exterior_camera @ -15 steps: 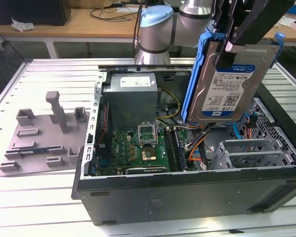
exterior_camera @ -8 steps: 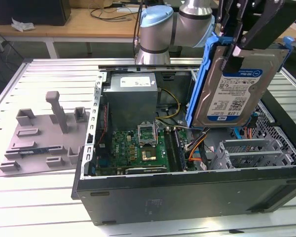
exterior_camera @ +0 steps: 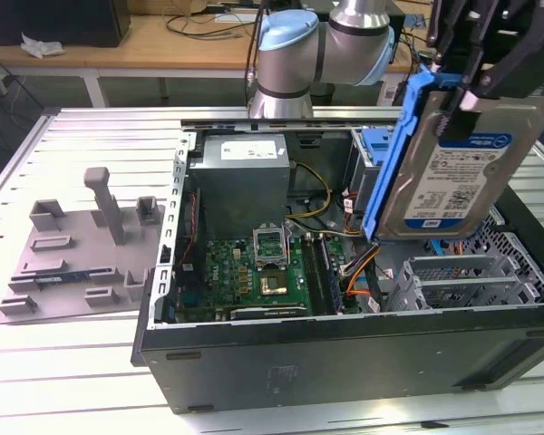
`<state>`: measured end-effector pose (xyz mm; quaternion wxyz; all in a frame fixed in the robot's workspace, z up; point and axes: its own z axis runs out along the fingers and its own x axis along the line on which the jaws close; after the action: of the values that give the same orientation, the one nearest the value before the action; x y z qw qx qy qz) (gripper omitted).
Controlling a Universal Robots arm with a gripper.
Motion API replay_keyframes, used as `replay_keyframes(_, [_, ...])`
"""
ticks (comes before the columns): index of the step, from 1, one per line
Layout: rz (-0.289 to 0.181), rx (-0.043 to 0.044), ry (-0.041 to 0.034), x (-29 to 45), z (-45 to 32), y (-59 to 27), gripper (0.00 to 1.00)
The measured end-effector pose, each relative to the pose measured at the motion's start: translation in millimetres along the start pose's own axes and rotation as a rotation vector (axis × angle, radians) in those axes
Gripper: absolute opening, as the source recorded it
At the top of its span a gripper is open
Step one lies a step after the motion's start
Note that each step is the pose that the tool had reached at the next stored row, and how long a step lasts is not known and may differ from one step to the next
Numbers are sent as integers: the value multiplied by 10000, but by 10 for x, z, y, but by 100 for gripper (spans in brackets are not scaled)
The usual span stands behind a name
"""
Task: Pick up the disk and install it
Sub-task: 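Insert the disk into the insertion slot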
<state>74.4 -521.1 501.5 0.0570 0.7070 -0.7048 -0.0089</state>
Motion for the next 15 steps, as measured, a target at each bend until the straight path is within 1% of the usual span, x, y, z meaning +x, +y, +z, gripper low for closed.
replay_keyframes(4, [-2,0,-13,58,-7,-120,37])
replay_keyframes(6, [-3,0,-28,79,-11,-172,37])
replay_keyframes(7, [-5,1,-46,90,-13,-200,37])
replay_keyframes(9, [-11,1,-71,99,-14,-223,37])
replay_keyframes(15, [-10,1,-72,101,-15,-229,37])
